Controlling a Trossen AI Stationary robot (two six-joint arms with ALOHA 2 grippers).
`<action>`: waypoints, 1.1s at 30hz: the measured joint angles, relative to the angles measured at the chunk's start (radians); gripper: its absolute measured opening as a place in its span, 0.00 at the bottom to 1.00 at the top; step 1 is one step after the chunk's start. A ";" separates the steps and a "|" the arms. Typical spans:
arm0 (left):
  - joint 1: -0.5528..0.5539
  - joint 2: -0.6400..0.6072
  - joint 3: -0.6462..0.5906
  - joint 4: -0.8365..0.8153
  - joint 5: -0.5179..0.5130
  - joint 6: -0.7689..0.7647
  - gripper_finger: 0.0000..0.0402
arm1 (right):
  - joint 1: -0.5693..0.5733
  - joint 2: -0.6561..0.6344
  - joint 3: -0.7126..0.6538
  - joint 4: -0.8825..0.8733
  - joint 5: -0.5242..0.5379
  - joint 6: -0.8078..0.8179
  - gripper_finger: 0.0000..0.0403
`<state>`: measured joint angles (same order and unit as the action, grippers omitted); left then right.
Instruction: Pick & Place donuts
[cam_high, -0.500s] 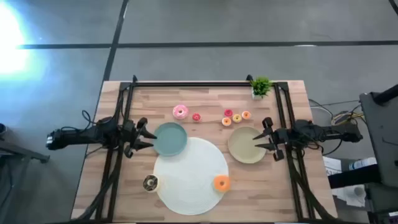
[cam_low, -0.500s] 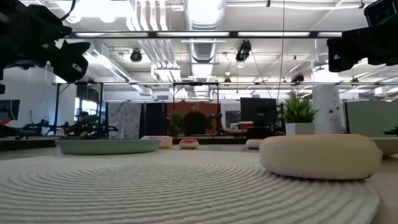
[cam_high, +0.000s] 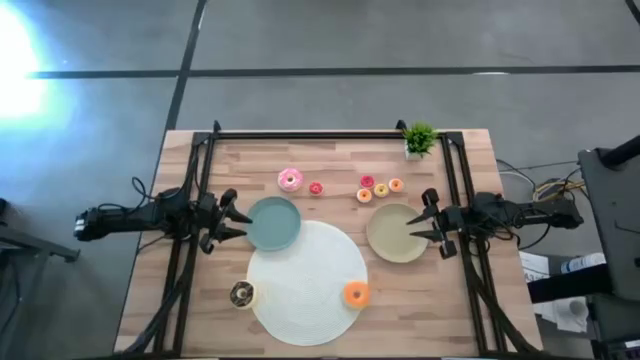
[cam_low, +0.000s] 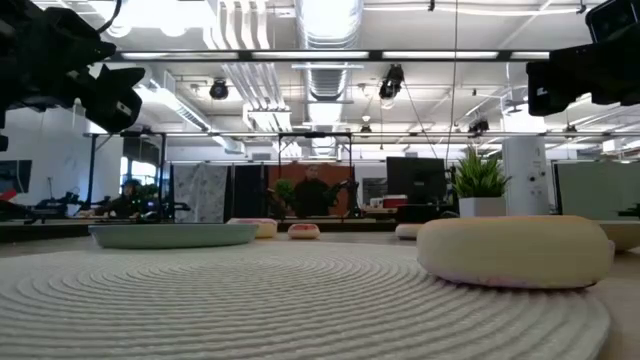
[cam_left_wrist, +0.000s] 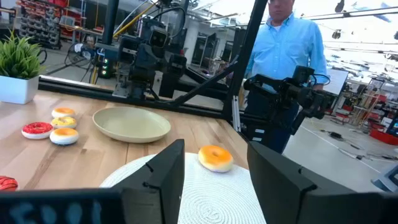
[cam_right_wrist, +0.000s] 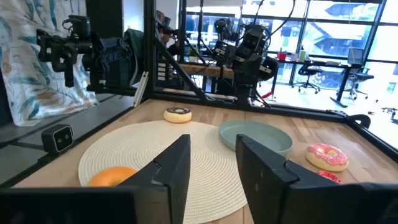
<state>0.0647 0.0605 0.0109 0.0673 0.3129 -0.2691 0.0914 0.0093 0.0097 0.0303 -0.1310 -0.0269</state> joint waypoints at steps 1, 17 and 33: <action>0.000 0.000 0.000 0.000 0.000 0.000 0.37 | 0.000 0.000 0.000 0.000 0.000 0.000 0.29; 0.000 0.000 0.000 0.000 0.000 0.000 0.37 | 0.000 0.000 0.000 0.000 0.000 0.000 0.33; 0.000 0.000 0.000 0.000 0.000 0.000 0.37 | 0.002 0.001 0.000 0.003 -0.015 0.952 0.29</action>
<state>0.0647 0.0608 0.0109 0.0670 0.3126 -0.2691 0.0934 0.0105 0.0101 0.0338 -0.1462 0.9255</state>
